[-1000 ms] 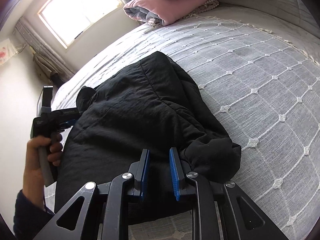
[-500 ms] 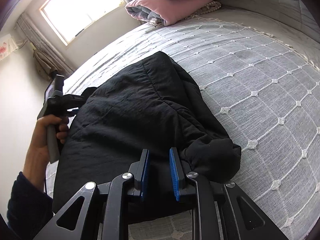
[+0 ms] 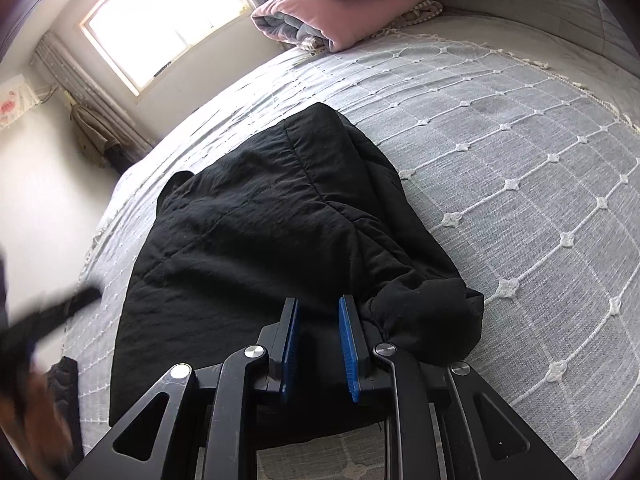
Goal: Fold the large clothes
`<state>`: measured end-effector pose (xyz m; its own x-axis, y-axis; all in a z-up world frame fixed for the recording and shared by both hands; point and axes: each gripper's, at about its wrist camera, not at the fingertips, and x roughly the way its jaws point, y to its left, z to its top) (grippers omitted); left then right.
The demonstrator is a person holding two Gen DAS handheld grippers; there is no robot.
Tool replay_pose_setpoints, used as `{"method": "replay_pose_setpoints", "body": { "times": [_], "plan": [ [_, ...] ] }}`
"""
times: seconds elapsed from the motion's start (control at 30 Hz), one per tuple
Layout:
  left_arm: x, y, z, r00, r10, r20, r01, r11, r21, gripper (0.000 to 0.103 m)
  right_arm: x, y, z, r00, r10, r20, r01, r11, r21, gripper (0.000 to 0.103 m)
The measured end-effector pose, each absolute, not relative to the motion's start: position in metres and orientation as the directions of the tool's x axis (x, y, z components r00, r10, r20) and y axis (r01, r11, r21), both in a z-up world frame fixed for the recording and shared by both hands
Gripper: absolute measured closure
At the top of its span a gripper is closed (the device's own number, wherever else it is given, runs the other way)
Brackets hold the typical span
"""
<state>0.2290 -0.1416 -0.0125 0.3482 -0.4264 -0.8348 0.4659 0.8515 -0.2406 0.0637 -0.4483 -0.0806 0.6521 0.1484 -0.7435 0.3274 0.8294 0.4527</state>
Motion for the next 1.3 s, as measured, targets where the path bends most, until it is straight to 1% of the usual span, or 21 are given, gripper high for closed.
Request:
{"method": "replay_pose_setpoints", "body": {
  "times": [0.07, 0.13, 0.17, 0.27, 0.37, 0.47, 0.57, 0.6, 0.7, 0.77, 0.8, 0.87, 0.93, 1.0, 1.1, 1.17, 1.2, 1.27, 1.3],
  "plan": [
    [0.216, -0.141, -0.026, 0.356, -0.397, -0.846, 0.47, 0.858, -0.205, 0.069, 0.063, -0.449, -0.081, 0.656, 0.154, -0.739, 0.325, 0.826, 0.461, 0.083],
    [0.213, -0.139, -0.031, 0.398, -0.395, -0.828, 0.475, 0.861, -0.182, 0.069, 0.062, -0.452, -0.083, 0.663, 0.17, -0.729, 0.321, 0.815, 0.482, 0.083],
    [0.215, -0.138, -0.031, 0.403, -0.399, -0.823, 0.466, 0.864, -0.191, 0.069, 0.061, -0.453, -0.083, 0.666, 0.178, -0.725, 0.319, 0.81, 0.492, 0.083],
    [0.222, -0.128, -0.037, 0.407, -0.434, -0.804, 0.405, 0.874, -0.267, 0.069, 0.061, -0.454, -0.085, 0.668, 0.185, -0.721, 0.314, 0.808, 0.498, 0.084],
    [0.219, -0.125, -0.046, 0.433, -0.442, -0.785, 0.395, 0.877, -0.276, 0.068, 0.062, -0.455, -0.086, 0.667, 0.187, -0.721, 0.313, 0.808, 0.499, 0.085],
    [0.21, -0.131, -0.049, 0.451, -0.423, -0.786, 0.402, 0.882, -0.244, 0.068, 0.063, -0.455, -0.086, 0.661, 0.179, -0.729, 0.319, 0.812, 0.489, 0.087],
    [0.209, -0.13, -0.056, 0.449, -0.437, -0.779, 0.392, 0.88, -0.267, 0.068, 0.066, -0.453, -0.089, 0.652, 0.164, -0.74, 0.328, 0.819, 0.471, 0.089],
    [0.208, -0.13, -0.058, 0.454, -0.434, -0.778, 0.394, 0.881, -0.261, 0.068, 0.067, -0.453, -0.089, 0.65, 0.16, -0.743, 0.331, 0.82, 0.467, 0.09],
    [0.196, -0.138, -0.063, 0.501, -0.394, -0.77, 0.407, 0.893, -0.192, 0.068, 0.072, -0.45, -0.093, 0.641, 0.143, -0.754, 0.338, 0.829, 0.445, 0.091],
    [0.197, -0.139, -0.061, 0.503, -0.388, -0.772, 0.413, 0.893, -0.18, 0.068, 0.074, -0.45, -0.096, 0.64, 0.139, -0.756, 0.339, 0.832, 0.439, 0.092],
    [0.2, -0.135, -0.057, 0.479, -0.403, -0.78, 0.417, 0.886, -0.202, 0.068, 0.074, -0.451, -0.097, 0.642, 0.143, -0.753, 0.339, 0.829, 0.446, 0.092],
    [0.203, -0.117, -0.042, 0.428, -0.453, -0.782, 0.386, 0.874, -0.295, 0.068, 0.073, -0.454, -0.099, 0.648, 0.151, -0.746, 0.336, 0.823, 0.458, 0.094],
    [0.192, -0.103, -0.032, 0.418, -0.469, -0.778, 0.379, 0.868, -0.32, 0.068, 0.072, -0.455, -0.1, 0.653, 0.156, -0.741, 0.331, 0.821, 0.464, 0.095],
    [0.175, -0.098, -0.032, 0.422, -0.46, -0.781, 0.403, 0.867, -0.293, 0.066, 0.07, -0.455, -0.1, 0.654, 0.157, -0.74, 0.332, 0.819, 0.467, 0.095],
    [0.161, -0.1, -0.051, 0.377, -0.448, -0.811, 0.42, 0.863, -0.282, 0.066, 0.07, -0.451, -0.099, 0.649, 0.142, -0.748, 0.336, 0.828, 0.449, 0.095],
    [0.162, -0.106, -0.062, 0.383, -0.419, -0.823, 0.42, 0.873, -0.249, 0.065, 0.07, -0.45, -0.098, 0.648, 0.137, -0.749, 0.337, 0.83, 0.444, 0.095],
    [0.162, -0.11, -0.067, 0.392, -0.399, -0.829, 0.424, 0.878, -0.222, 0.06, 0.07, -0.45, -0.098, 0.648, 0.136, -0.749, 0.338, 0.83, 0.443, 0.095],
    [0.163, -0.12, -0.077, 0.404, -0.334, -0.852, 0.425, 0.893, -0.149, 0.06, 0.069, -0.449, -0.098, 0.649, 0.136, -0.748, 0.339, 0.829, 0.445, 0.095],
    [0.165, -0.121, -0.084, 0.392, -0.312, -0.865, 0.413, 0.9, -0.138, 0.06, 0.069, -0.449, -0.098, 0.649, 0.137, -0.748, 0.339, 0.829, 0.446, 0.095]
  ]
}}
